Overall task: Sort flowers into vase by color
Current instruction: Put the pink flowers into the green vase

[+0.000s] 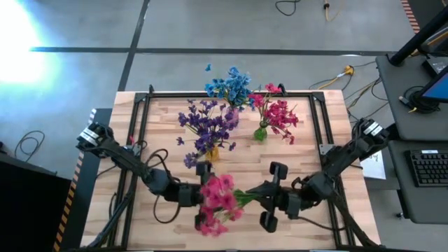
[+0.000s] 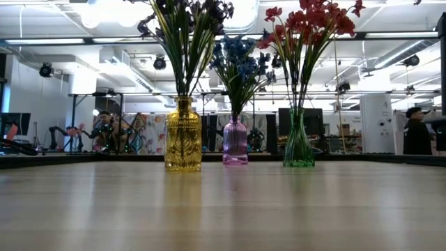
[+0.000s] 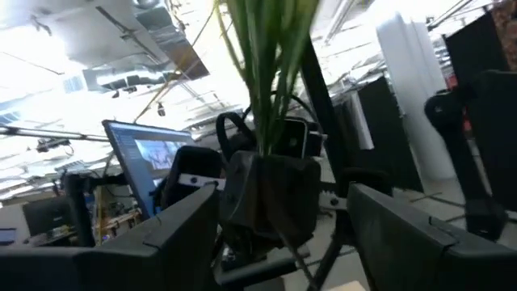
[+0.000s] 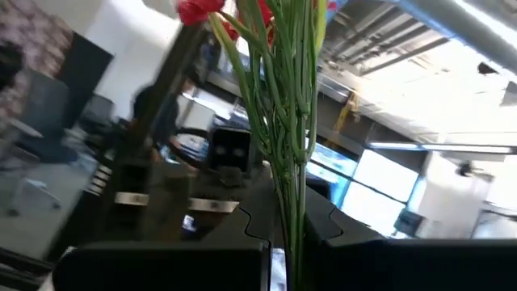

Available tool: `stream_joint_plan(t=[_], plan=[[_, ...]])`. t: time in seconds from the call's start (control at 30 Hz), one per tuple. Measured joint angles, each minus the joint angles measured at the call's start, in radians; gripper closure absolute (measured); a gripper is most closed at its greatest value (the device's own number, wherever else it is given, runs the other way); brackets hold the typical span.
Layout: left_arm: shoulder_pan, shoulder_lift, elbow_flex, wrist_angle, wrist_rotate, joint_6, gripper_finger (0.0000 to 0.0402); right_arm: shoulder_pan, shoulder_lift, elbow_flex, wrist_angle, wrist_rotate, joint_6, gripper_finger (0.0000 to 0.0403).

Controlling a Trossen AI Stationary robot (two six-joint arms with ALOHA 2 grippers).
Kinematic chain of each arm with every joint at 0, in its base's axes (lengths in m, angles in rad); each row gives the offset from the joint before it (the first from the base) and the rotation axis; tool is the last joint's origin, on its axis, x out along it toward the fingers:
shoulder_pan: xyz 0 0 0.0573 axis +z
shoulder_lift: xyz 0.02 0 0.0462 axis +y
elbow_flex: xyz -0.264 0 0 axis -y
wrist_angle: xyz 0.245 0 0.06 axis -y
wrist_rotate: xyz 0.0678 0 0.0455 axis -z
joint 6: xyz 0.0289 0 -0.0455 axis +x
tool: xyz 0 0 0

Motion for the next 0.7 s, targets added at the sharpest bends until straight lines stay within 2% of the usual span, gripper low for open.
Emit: stream_joint_plan(t=[0.17, 0.4, 0.5, 0.7], plan=[[0.001, 0.054, 0.077, 0.001, -0.077, 0.043, 0.0145, 0.0, 0.05, 0.033, -0.006, 0.011, -0.077, 0.039], [0.004, 0.062, 0.111, 0.002, -0.078, 0.074, 0.0151, -0.011, 0.081, 0.037, -0.005, 0.033, -0.107, 0.039], [0.009, 0.062, 0.115, 0.001, -0.079, 0.074, 0.0175, -0.011, 0.08, 0.037, -0.006, 0.057, -0.096, 0.039], [0.01, 0.062, 0.123, -0.034, -0.079, 0.071, 0.0254, -0.011, 0.079, 0.037, -0.005, 0.118, -0.089, 0.039]])
